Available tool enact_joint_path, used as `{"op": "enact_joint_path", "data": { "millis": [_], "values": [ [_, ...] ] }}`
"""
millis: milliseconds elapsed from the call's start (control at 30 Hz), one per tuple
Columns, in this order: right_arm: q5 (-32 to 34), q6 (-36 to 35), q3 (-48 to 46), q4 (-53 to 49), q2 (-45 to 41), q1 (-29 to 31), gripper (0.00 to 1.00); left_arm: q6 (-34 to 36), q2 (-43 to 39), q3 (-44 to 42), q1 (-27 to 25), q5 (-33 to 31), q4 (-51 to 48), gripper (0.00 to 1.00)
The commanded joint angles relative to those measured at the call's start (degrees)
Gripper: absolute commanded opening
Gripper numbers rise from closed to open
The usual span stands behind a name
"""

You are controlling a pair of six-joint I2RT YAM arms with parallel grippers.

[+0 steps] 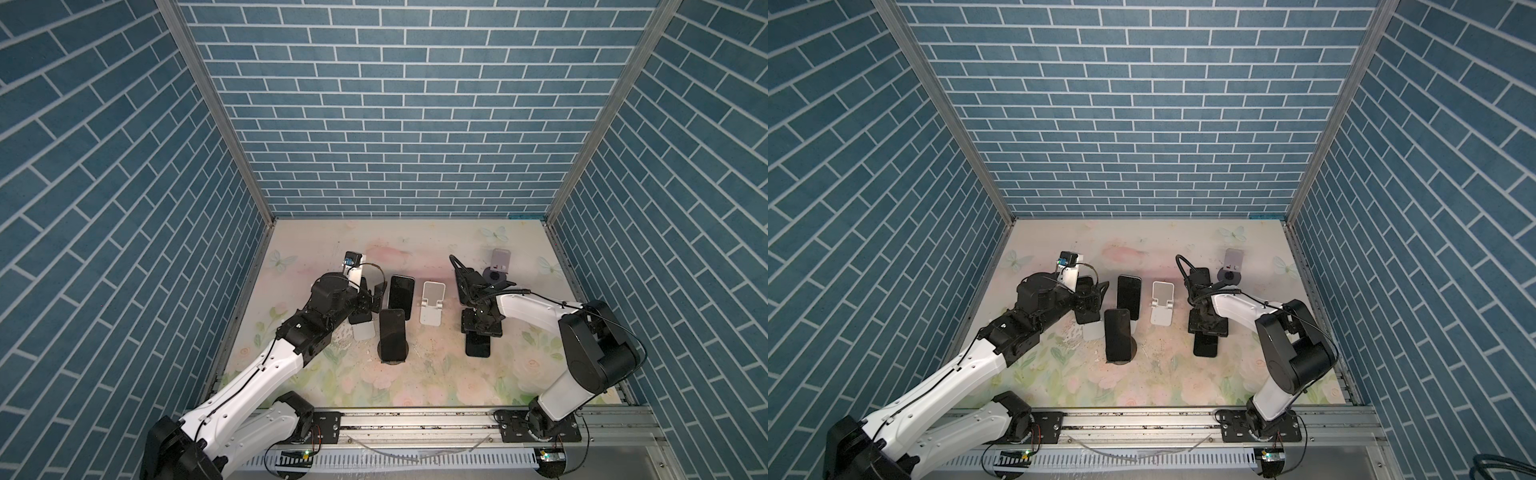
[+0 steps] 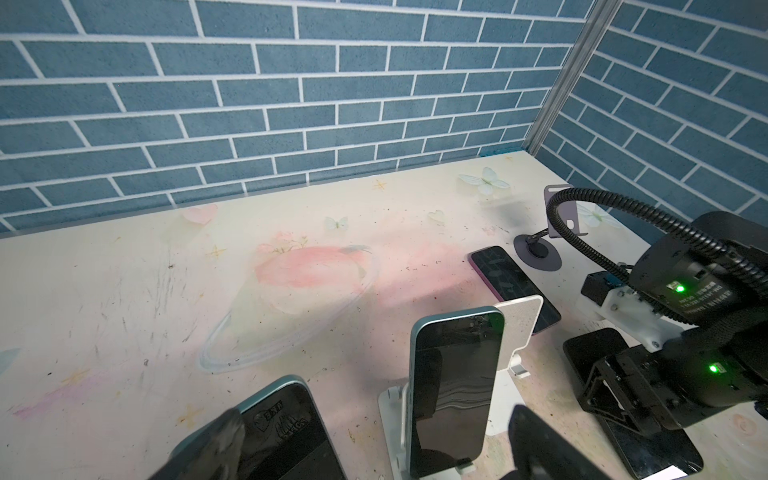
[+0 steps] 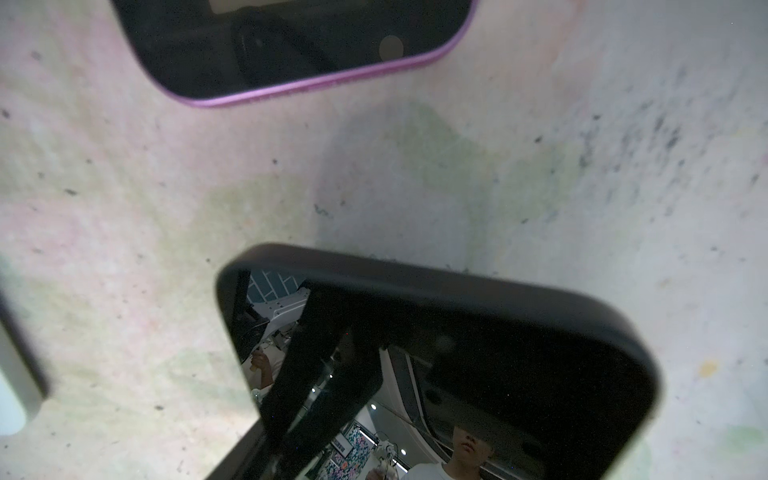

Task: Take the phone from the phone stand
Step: 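Lower the black phone with the right gripper flat onto the table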

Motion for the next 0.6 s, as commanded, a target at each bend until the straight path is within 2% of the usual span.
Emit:
{"op": "enact_joint_path", "data": {
  "millis": [0, 567],
  "values": [
    [1.3, -1.5, -2.4, -1.7, 4.1, 0.3, 0.62, 0.8, -0.3, 0.3, 0.2, -0.4, 0.1, 1.00],
    [1.7, -1.2, -2.6, -1.4, 4.3, 0.3, 0.79, 0.8, -0.1, 0.3, 0.2, -0.2, 0.1, 1.00]
  ]
}}
